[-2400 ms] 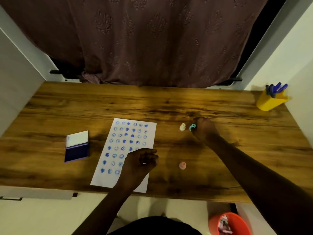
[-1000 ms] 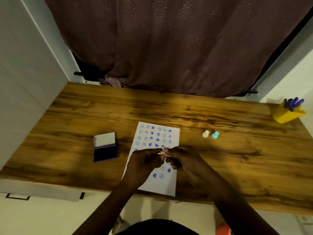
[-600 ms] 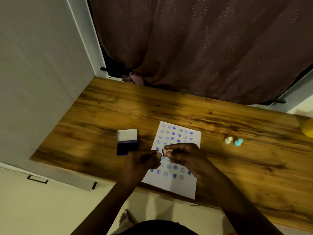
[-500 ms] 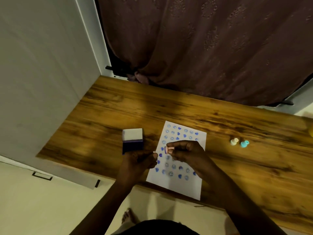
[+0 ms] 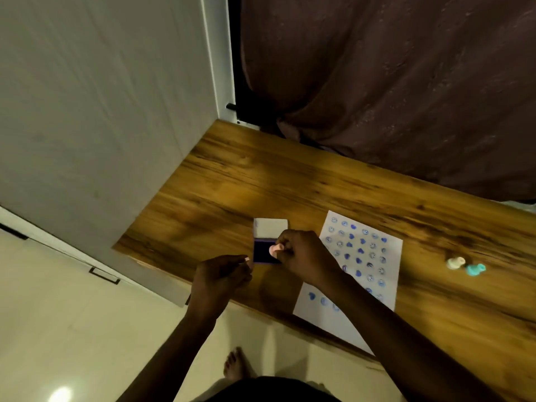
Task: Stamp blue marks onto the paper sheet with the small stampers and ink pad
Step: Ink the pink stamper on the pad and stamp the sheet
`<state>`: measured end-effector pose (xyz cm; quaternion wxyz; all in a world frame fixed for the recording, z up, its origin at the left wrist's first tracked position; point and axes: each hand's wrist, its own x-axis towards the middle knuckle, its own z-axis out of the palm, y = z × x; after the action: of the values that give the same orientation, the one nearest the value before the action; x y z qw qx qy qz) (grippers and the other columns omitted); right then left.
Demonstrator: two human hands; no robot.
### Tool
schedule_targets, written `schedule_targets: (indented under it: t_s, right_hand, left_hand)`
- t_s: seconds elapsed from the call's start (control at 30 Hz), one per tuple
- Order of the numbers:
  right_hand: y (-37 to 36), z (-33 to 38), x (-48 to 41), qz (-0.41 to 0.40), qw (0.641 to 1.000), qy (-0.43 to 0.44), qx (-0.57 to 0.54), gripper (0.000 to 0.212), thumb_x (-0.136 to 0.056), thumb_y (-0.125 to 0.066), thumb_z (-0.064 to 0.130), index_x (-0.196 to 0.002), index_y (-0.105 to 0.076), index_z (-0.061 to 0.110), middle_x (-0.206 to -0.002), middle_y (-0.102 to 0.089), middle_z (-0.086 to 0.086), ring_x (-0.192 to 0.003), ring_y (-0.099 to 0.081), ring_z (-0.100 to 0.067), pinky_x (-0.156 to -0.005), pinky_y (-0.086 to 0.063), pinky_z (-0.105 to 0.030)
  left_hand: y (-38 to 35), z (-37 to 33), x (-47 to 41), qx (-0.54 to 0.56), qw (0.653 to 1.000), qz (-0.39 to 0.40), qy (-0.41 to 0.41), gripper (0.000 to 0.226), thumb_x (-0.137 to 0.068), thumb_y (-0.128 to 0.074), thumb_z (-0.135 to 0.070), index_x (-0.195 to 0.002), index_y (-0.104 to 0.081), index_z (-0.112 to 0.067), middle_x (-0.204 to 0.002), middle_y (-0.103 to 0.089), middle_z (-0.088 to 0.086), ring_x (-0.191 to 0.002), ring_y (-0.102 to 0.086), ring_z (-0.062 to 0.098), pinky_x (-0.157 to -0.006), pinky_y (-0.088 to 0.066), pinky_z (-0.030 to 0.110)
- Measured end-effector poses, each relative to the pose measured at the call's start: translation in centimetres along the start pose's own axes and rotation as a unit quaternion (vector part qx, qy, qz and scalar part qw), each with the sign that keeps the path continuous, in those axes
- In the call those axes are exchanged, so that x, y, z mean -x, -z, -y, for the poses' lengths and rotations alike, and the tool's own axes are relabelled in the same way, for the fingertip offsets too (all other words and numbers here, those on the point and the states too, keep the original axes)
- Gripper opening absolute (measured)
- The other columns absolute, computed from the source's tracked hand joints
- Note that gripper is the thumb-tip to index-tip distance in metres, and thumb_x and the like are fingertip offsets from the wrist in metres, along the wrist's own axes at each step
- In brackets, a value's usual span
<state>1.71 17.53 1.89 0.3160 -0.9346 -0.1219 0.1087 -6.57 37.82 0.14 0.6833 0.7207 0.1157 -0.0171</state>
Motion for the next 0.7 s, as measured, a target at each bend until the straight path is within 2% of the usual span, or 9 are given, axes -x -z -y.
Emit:
schedule_targets:
  t_s: [0.07,0.17,0.23,0.47,0.6,0.7]
  right_hand:
    - [-1.2,0.7,-1.1,0.006,0.996,0.021,0.087,0.022,-0.095,-0.067,0.032,-0.106,-0.07,0.012,-0.102,-0.076,-0.01,-0.095,-0.071,-0.026,-0.073,-0.057,-0.034]
    - [-2.8,1.3,-2.5,0.008,0.982,0.038,0.183,0.021,-0.097,-0.062,0.03,-0.11,-0.065,0.015,-0.109,-0.074,-0.008,-0.102,-0.07,-0.027,-0.07,-0.045,-0.027]
    - [-3.5,1.5,-3.1,0.008,0.973,0.041,0.226,0.022,-0.097,-0.061,0.031,-0.113,-0.063,0.017,-0.111,-0.072,-0.008,-0.103,-0.069,-0.026,-0.071,-0.048,-0.031]
    - [-4.9,1.4,-4.2,0.043,0.963,0.032,0.263,0.027,-0.094,-0.067,0.029,-0.118,-0.064,0.015,-0.116,-0.071,-0.009,-0.105,-0.07,-0.026,-0.079,-0.06,-0.035]
    - [-5.7,1.4,-4.1,0.04,0.961,0.02,0.273,0.032,-0.091,-0.072,0.03,-0.117,-0.067,0.012,-0.115,-0.072,-0.011,-0.106,-0.071,-0.028,-0.081,-0.057,-0.033]
    - [-6.2,1.4,-4.0,0.038,0.955,0.015,0.293,0.032,-0.091,-0.072,0.029,-0.117,-0.067,0.01,-0.115,-0.071,-0.012,-0.107,-0.07,-0.028,-0.082,-0.056,-0.033]
  left_hand:
    - [1.0,0.3,-0.2,-0.019,1.0,-0.006,0.012,0.012,-0.088,-0.078,-0.03,-0.095,-0.082,-0.021,-0.086,-0.082,0.005,-0.079,-0.079,0.025,-0.079,-0.065,0.05]
    - [2.3,0.8,-0.4,-0.032,0.999,-0.012,0.024,0.017,-0.089,-0.078,-0.03,-0.099,-0.082,-0.018,-0.085,-0.083,0.001,-0.078,-0.08,0.019,-0.075,-0.065,0.04]
    - [2.8,1.0,-0.6,-0.035,0.999,-0.016,0.028,0.016,-0.089,-0.077,-0.027,-0.101,-0.082,-0.017,-0.085,-0.083,-0.001,-0.078,-0.079,0.017,-0.074,-0.063,0.036]
    - [3.8,1.3,-1.5,-0.025,0.998,-0.012,0.049,0.021,-0.091,-0.075,-0.02,-0.107,-0.079,-0.007,-0.092,-0.083,0.002,-0.082,-0.08,0.019,-0.077,-0.066,0.037]
    - [3.7,1.5,-2.0,-0.002,0.998,-0.012,0.06,0.023,-0.089,-0.077,-0.021,-0.108,-0.079,-0.008,-0.09,-0.083,0.003,-0.081,-0.08,0.019,-0.069,-0.063,0.025]
    - [3.3,1.8,-2.5,0.005,0.998,-0.009,0.065,0.02,-0.09,-0.077,-0.016,-0.107,-0.079,-0.006,-0.089,-0.083,0.005,-0.081,-0.08,0.021,-0.067,-0.061,0.022]
